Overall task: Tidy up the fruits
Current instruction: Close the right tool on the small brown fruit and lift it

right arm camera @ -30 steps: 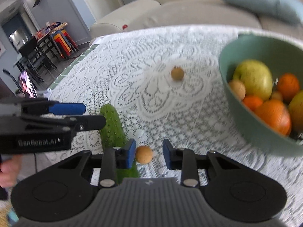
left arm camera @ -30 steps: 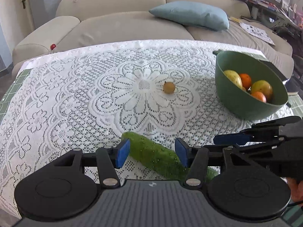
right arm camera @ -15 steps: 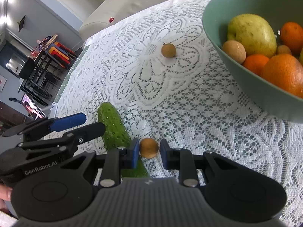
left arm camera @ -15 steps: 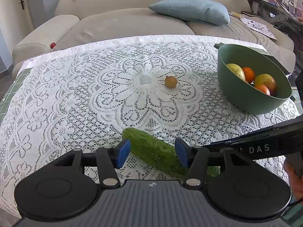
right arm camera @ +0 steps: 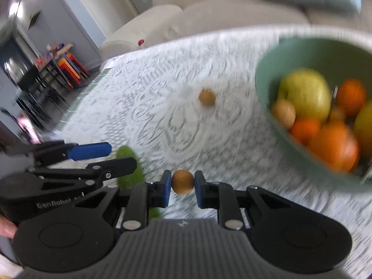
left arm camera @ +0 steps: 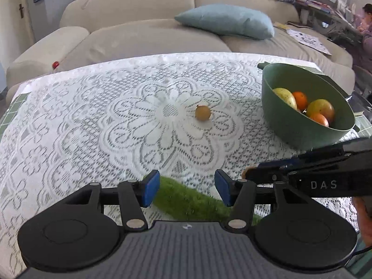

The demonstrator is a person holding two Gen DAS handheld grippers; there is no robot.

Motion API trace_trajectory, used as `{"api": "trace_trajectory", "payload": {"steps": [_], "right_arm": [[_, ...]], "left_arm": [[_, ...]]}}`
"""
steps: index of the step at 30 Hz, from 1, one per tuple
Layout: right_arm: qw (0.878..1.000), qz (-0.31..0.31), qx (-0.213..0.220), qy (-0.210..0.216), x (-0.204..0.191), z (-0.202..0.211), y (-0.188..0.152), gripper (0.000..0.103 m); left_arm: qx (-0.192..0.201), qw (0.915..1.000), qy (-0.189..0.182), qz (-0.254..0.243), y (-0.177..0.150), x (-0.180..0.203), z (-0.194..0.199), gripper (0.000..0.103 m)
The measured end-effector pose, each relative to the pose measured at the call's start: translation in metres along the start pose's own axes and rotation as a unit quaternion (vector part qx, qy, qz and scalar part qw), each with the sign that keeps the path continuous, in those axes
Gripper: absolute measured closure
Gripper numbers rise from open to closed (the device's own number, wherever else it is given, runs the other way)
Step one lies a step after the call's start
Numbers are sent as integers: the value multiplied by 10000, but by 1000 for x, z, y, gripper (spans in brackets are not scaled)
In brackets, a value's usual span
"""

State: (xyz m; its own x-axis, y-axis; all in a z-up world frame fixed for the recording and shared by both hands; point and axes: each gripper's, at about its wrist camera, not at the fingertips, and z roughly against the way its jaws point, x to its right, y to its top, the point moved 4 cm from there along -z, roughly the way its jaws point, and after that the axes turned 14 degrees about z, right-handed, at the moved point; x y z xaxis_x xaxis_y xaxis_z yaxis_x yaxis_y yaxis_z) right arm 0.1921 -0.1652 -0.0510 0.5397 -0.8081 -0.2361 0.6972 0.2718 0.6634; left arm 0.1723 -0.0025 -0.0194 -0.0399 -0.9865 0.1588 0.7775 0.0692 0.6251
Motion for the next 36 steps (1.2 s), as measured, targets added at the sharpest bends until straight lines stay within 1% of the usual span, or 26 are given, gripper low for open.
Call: {"api": "trace_trajectory", "payload": {"steps": [3, 5, 7, 10, 12, 16, 19, 21, 24, 26, 27, 29, 31, 36], "right_arm": [[9960, 704, 40, -557, -6, -4, 3, 86], [9928, 974, -5, -691, -7, -9, 5, 86], [9928, 1026, -125, -612, -7, -15, 4, 85], [9939, 970, -269, -461, -5, -21, 3, 85], [9934, 1015, -322, -436, -5, -24, 3, 85], [9934, 1023, -347, -377, -4, -26, 2, 85], [9943, 940, -391, -313, -1, -28, 1, 85], [9948, 903, -386, -265, 0, -29, 2, 85], [9947, 947, -313, -258, 0, -25, 3, 85], [9933, 1087, -183, -337, -4, -19, 5, 85], [9918, 1206, -96, -423, -6, -15, 7, 85], [9877, 1459, 74, -563, -10, -8, 10, 85], [9856, 1564, 161, -625, -12, -5, 12, 85], [9870, 1485, 236, -565, -7, -3, 15, 85]], "left_arm": [[2, 9999, -56, -114, 4, 2, -9, 39], [-6, 9997, -51, -246, 6, 3, -15, 39], [-53, 9991, -118, -393, 8, 4, -21, 39], [-305, 9977, -259, -555, 11, 5, -31, 39], [-477, 9968, -264, -584, 15, 3, -37, 39], [-566, 9945, -240, -850, 29, 4, -46, 39], [-536, 9907, -242, -1225, 41, 12, -54, 39], [-470, 9859, -236, -1586, 46, 21, -58, 39], [-391, 9752, -224, -2166, 47, 35, -64, 39], [-346, 9681, -174, -2477, 47, 42, -70, 39], [-346, 9659, -155, -2561, 48, 44, -73, 39], [-365, 9632, -194, -2655, 51, 47, -80, 40], [-389, 9630, -203, -2660, 54, 49, -87, 42], [-416, 9642, -279, -2603, 61, 52, -101, 43]]}}
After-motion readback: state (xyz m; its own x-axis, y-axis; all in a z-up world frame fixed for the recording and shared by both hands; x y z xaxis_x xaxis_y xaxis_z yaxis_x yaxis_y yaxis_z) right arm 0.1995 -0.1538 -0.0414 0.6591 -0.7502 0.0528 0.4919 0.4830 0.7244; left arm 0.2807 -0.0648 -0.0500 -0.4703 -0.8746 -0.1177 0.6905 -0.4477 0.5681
